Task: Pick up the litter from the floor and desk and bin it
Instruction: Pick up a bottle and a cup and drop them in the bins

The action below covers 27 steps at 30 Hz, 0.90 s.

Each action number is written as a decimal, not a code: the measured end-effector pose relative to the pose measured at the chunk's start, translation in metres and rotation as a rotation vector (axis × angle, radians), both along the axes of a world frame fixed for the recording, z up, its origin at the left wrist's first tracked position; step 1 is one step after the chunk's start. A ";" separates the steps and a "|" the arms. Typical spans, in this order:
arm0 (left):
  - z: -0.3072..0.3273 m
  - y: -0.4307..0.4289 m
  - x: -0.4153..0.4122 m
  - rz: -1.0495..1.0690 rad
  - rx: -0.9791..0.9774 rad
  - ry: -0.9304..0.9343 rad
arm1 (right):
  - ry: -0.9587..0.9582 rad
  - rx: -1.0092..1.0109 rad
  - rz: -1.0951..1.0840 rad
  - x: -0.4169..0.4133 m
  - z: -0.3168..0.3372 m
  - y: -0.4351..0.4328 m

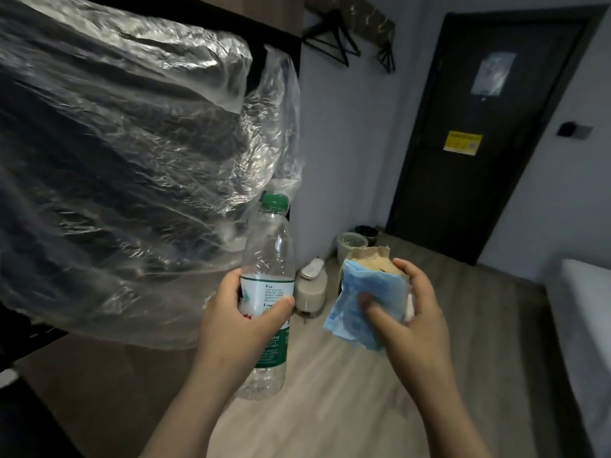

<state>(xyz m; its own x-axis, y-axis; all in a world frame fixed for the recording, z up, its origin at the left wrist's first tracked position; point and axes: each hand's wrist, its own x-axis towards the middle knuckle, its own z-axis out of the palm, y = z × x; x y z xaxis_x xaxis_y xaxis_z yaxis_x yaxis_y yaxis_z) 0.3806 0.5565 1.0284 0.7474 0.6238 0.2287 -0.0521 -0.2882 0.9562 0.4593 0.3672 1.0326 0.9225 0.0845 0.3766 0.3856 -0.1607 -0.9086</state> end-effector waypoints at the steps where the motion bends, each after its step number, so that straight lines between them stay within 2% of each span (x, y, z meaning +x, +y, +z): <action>1: -0.001 0.007 0.013 -0.023 0.000 0.006 | -0.004 0.000 -0.029 0.010 -0.002 0.005; 10: -0.026 0.040 0.141 -0.098 0.004 0.098 | 0.091 -0.052 -0.182 0.115 -0.026 0.021; 20: -0.018 0.041 0.340 -0.186 0.102 0.080 | 0.121 0.023 -0.205 0.304 -0.019 0.022; 27: -0.022 0.047 0.457 -0.204 0.109 0.102 | 0.131 -0.009 -0.229 0.418 -0.019 0.016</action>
